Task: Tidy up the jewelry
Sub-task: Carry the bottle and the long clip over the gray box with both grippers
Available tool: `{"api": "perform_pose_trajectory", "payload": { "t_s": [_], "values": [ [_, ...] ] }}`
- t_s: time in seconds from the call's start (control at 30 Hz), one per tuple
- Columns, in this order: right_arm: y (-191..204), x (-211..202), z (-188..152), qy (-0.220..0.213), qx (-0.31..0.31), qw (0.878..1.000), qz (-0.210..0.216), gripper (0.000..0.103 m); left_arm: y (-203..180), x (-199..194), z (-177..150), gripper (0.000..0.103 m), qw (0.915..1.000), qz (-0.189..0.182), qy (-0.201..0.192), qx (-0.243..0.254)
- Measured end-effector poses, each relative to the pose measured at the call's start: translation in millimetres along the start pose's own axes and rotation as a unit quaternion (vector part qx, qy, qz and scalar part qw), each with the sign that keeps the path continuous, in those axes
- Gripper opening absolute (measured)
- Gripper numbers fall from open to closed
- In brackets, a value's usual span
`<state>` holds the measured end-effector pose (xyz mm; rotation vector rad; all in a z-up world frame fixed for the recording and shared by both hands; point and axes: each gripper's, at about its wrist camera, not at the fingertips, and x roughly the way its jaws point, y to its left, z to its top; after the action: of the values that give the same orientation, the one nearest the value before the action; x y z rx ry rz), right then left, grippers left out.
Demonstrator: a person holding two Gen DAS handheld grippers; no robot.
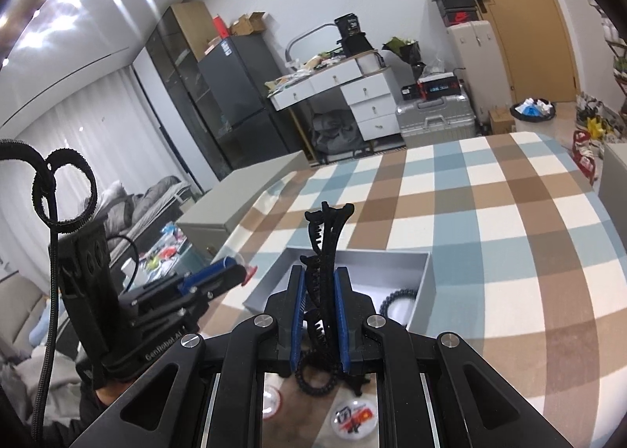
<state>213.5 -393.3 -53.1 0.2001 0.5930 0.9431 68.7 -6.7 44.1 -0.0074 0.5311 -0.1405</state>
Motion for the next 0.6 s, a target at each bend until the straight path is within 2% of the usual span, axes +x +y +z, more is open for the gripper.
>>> {"api": "perform_pose_trajectory", "payload": {
  "t_s": [0.47, 0.6],
  "values": [
    [-28, 24, -11, 0.021, 0.042, 0.999, 0.007, 0.014, 9, 12, -7, 0.01, 0.9997, 0.012, 0.016, -0.016],
    [-32, 27, -14, 0.011, 0.057, 0.998, 0.011, 0.014, 10, 17, -10, 0.01, 0.9995, 0.015, 0.02, -0.019]
  ]
}}
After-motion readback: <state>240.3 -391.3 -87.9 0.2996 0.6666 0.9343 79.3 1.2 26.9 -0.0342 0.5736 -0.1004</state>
